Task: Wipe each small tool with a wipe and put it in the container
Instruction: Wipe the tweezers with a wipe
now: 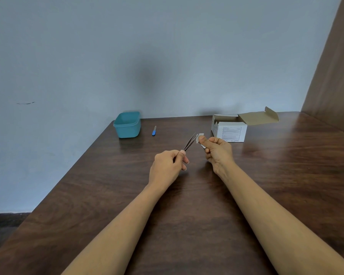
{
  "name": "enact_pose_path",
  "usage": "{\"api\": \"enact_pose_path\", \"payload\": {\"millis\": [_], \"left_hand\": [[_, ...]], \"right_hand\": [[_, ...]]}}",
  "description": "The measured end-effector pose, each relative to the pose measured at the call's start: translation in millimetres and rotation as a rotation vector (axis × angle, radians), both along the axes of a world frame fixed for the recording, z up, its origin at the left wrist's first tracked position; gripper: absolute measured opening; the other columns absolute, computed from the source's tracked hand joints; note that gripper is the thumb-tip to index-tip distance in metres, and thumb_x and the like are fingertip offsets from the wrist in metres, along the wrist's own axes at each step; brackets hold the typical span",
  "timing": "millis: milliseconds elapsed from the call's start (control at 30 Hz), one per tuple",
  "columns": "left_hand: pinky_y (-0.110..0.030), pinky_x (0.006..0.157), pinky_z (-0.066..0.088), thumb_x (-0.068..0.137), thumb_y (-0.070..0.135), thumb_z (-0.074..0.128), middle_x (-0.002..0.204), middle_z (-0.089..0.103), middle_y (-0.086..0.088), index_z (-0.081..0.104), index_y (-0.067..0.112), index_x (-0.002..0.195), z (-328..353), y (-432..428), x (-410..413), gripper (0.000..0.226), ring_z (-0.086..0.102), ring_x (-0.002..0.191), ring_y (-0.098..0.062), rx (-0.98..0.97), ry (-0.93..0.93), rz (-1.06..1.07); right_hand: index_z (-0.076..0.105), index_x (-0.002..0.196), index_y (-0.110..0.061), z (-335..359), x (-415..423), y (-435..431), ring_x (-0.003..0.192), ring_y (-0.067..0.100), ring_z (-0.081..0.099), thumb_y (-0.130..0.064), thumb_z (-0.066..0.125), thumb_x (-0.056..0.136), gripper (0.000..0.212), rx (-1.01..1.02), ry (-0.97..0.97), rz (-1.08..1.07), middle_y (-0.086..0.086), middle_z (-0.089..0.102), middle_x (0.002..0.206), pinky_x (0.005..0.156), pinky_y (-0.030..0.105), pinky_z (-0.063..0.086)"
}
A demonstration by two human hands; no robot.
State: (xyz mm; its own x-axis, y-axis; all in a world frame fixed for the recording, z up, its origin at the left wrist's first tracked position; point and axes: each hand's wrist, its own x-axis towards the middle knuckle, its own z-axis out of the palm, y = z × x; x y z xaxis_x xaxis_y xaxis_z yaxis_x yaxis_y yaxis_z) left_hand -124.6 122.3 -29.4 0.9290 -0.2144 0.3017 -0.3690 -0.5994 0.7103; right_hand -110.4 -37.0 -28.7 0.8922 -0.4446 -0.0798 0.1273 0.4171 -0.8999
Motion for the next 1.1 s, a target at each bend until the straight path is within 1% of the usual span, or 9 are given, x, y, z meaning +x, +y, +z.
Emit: {"api": "enact_pose_path", "payload": {"millis": [167,267,367,467,600,767,967,1100], "left_hand": [[-0.024,0.067,0.049,0.100,0.040,0.044,0.064,0.068,0.010,0.072,0.025,0.080,-0.6,0.0,0.3,0.038,0.055,0.055,0.002,-0.009,0.005,0.002],[-0.022,0.063,0.046,0.100,0.040,0.044,0.064,0.068,0.010,0.073,0.024,0.080,-0.7,0.2,0.5,0.038,0.054,0.052,0.004,-0.016,0.008,0.011],[-0.021,0.062,0.044,0.100,0.039,0.044,0.063,0.068,0.010,0.073,0.024,0.078,-1.0,0.6,0.3,0.038,0.053,0.051,0.005,-0.014,0.004,0.015],[-0.024,0.069,0.049,0.100,0.039,0.045,0.064,0.068,0.009,0.072,0.024,0.077,-1.0,0.5,0.2,0.039,0.057,0.057,0.002,-0.007,0.015,0.005],[-0.026,0.075,0.050,0.100,0.038,0.045,0.064,0.069,0.009,0.071,0.023,0.074,-0.5,0.8,-0.3,0.039,0.059,0.062,0.000,-0.002,0.024,-0.001],[-0.027,0.079,0.051,0.100,0.038,0.045,0.064,0.069,0.009,0.070,0.023,0.074,1.0,0.7,-1.2,0.039,0.063,0.068,-0.002,0.007,0.036,-0.016],[-0.031,0.081,0.053,0.099,0.039,0.045,0.062,0.068,0.011,0.069,0.024,0.071,0.3,0.5,-0.9,0.040,0.063,0.066,-0.001,0.001,0.042,-0.008],[-0.033,0.084,0.053,0.099,0.038,0.045,0.062,0.068,0.010,0.069,0.023,0.072,-0.8,-0.6,-0.4,0.039,0.065,0.069,-0.003,0.019,0.047,-0.028]], "right_hand": [[0.048,0.075,-0.019,0.4,-0.1,-1.2,0.038,0.002,0.040,-0.016,0.081,0.074,0.033,-0.008,-0.003,0.006,-0.002,0.049,0.062,0.040,0.016,0.029],[0.048,0.074,-0.021,0.2,0.2,-2.1,0.040,0.001,0.039,-0.019,0.079,0.076,0.031,-0.015,-0.027,0.047,-0.004,0.049,0.062,0.039,0.015,0.029],[0.049,0.074,-0.021,0.4,0.6,-1.9,0.040,0.000,0.039,-0.015,0.074,0.081,0.026,0.029,-0.077,0.127,-0.003,0.053,0.069,0.039,0.013,0.028],[0.054,0.076,-0.019,-0.8,1.1,-1.7,0.042,0.000,0.039,-0.013,0.071,0.083,0.019,0.013,-0.096,0.179,0.000,0.058,0.078,0.040,0.013,0.029],[0.064,0.085,-0.014,-0.8,0.4,-0.7,0.043,0.000,0.040,-0.012,0.070,0.082,0.007,-0.002,-0.102,0.196,-0.001,0.062,0.079,0.041,0.012,0.030],[0.070,0.091,-0.014,1.3,-2.1,2.0,0.047,0.001,0.039,-0.012,0.072,0.081,0.011,-0.013,-0.098,0.216,-0.006,0.067,0.074,0.043,0.012,0.031],[0.069,0.088,-0.015,2.0,-3.9,3.3,0.048,0.001,0.038,-0.012,0.071,0.082,0.007,-0.005,-0.091,0.223,-0.007,0.066,0.071,0.044,0.012,0.031],[0.068,0.088,-0.015,3.3,-5.7,3.7,0.049,0.002,0.039,-0.017,0.073,0.081,0.009,-0.021,-0.086,0.221,-0.008,0.067,0.071,0.045,0.013,0.032]]}}
